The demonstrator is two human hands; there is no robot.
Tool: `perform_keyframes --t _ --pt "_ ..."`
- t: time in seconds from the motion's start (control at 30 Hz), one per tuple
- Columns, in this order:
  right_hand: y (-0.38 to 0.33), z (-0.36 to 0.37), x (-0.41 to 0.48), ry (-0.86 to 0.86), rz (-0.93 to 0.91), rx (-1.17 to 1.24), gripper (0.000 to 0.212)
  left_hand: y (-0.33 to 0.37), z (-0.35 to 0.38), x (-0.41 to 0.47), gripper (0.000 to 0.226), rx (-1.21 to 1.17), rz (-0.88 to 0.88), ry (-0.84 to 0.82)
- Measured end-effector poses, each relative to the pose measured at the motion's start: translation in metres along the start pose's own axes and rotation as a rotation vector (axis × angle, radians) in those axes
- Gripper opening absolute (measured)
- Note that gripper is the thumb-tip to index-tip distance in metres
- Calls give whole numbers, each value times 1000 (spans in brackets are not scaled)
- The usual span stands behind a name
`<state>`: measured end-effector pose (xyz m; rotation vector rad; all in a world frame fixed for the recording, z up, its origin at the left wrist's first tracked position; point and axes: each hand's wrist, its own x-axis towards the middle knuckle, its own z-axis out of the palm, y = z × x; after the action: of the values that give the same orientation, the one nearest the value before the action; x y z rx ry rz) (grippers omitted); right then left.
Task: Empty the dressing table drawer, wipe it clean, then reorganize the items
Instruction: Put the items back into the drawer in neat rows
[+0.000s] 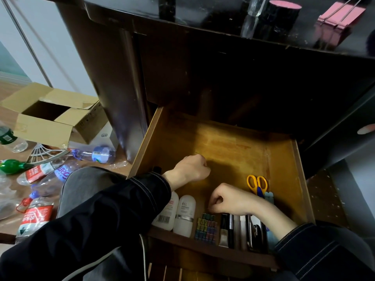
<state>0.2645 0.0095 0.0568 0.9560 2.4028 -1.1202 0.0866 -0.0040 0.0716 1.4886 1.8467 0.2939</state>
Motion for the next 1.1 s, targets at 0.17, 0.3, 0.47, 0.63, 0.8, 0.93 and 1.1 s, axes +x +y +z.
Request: perform_keyframes --t 0.17,0.3,0.47,0.63,0.8,0.93,1.1 --pt "-1 0 0 -17 2 -3 14 -1 1 2 28 -1 7 -1" --pt "1 1 2 -31 17 8 17 -2 1 3 29 -2 10 1" --pt "5 2 4 -8 58 65 22 -4 2 3 28 -34 27 47" --pt "6 -9 -5 214 73 181 40 2 -7 -11 22 -100 155 192" --pt "-5 -35 -41 462 89 212 35 16 -18 -40 22 -132 265 236" --pt "-36 -62 -84 845 -38 123 22 40 -48 -69 21 -62 484 421" --pt "-91 -115 -149 1236 -275 52 24 90 -98 -124 13 -1 772 718"
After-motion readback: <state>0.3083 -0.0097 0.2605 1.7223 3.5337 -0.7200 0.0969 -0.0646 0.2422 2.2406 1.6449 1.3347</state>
